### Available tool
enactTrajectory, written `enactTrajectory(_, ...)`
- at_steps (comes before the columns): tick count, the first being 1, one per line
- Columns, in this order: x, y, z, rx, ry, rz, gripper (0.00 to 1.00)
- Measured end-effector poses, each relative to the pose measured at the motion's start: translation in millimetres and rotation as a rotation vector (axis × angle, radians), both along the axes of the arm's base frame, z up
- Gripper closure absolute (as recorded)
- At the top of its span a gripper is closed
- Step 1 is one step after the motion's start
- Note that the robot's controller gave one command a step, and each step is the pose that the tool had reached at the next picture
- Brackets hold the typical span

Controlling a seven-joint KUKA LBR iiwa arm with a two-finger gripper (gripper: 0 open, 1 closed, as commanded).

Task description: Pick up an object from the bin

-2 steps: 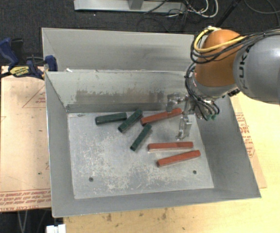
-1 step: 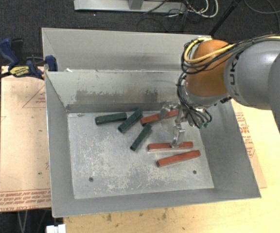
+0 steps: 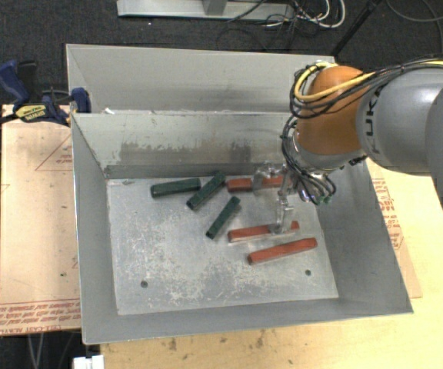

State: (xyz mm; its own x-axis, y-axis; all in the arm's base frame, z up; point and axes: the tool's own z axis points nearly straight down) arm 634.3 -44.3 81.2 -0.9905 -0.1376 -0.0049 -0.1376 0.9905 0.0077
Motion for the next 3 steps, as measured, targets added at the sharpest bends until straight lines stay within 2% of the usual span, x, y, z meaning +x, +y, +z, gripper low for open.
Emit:
enactTrajectory(1, -41.7, -19.8, 14.2, -0.012, 0.003, -0.107, 0.00)
enactTrajectory(2, -18.6, 41.8, -7.9, -0.005, -0.003, -0.118, 1.00)
enactTrajectory(3, -18.6, 41.8, -7.9, -0.005, -0.003, -0.118, 1.00)
